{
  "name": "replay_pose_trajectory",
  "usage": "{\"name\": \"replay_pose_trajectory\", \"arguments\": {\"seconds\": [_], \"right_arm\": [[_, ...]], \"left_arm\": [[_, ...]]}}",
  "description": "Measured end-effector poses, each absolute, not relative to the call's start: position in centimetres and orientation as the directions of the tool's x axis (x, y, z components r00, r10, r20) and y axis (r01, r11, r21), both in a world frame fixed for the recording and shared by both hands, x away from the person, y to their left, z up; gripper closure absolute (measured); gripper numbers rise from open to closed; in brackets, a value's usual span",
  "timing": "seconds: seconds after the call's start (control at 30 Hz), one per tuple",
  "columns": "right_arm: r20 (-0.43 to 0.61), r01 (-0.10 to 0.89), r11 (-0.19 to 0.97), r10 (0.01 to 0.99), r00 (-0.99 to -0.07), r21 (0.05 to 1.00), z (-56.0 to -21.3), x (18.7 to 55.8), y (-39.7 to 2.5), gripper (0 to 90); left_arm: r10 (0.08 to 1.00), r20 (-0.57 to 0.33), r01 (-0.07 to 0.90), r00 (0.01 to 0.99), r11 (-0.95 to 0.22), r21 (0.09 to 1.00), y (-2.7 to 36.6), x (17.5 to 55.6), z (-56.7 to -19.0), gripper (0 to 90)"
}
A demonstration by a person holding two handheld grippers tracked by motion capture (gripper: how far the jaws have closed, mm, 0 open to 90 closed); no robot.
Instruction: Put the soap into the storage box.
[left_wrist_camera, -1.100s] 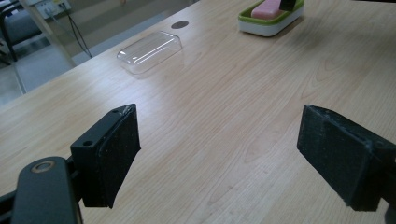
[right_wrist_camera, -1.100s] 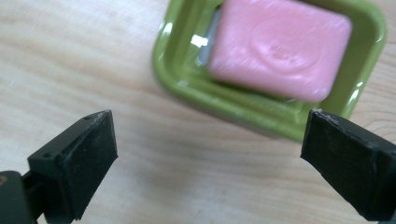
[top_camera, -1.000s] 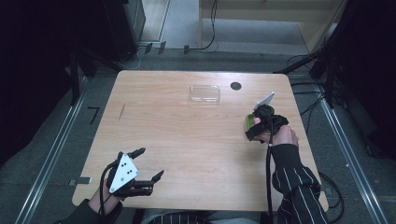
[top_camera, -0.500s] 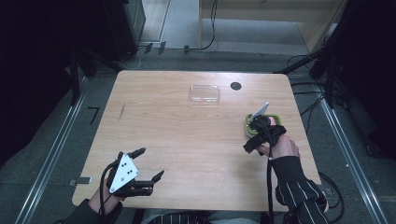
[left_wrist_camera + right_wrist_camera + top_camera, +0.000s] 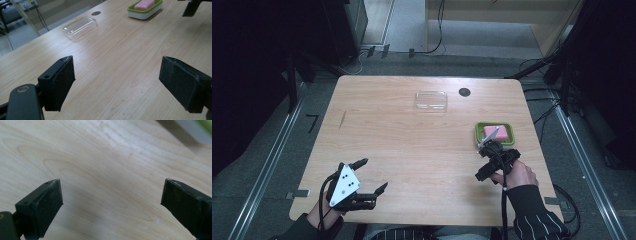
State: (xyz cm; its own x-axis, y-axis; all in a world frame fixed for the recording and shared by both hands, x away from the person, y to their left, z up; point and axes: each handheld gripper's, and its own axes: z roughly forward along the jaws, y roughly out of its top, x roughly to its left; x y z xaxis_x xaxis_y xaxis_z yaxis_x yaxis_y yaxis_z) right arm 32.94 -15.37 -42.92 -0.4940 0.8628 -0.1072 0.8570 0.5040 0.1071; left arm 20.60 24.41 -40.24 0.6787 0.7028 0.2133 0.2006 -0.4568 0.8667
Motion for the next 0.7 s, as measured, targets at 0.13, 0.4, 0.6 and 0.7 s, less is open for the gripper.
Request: {"name": "replay_pose_trajectory", "arguments": {"seconds": [0.13, 0.4, 0.6, 0.7], "right_arm": [[-0.118, 0.836, 0.541, 0.840, -0.530, 0.096, -43.7, 31.8, -15.1, 4.1], [-0.097, 0.803, 0.584, 0.812, -0.576, 0.123, -44.9, 29.8, -14.7, 4.7], [-0.100, 0.792, 0.595, 0.804, -0.587, 0.139, -45.1, 28.7, -15.1, 4.8], [-0.101, 0.788, 0.599, 0.801, -0.591, 0.139, -45.2, 28.4, -15.3, 4.9]], "left_arm": [[0.702, 0.214, 0.201, 0.679, -0.459, 0.866, 24.4, 20.6, -40.2, 14.0], [0.701, 0.215, 0.199, 0.680, -0.458, 0.866, 24.4, 20.6, -40.2, 14.0], [0.699, 0.216, 0.199, 0.681, -0.461, 0.865, 24.2, 20.7, -40.3, 14.0], [0.699, 0.215, 0.199, 0.682, -0.460, 0.865, 24.2, 20.7, -40.2, 14.0]]}}
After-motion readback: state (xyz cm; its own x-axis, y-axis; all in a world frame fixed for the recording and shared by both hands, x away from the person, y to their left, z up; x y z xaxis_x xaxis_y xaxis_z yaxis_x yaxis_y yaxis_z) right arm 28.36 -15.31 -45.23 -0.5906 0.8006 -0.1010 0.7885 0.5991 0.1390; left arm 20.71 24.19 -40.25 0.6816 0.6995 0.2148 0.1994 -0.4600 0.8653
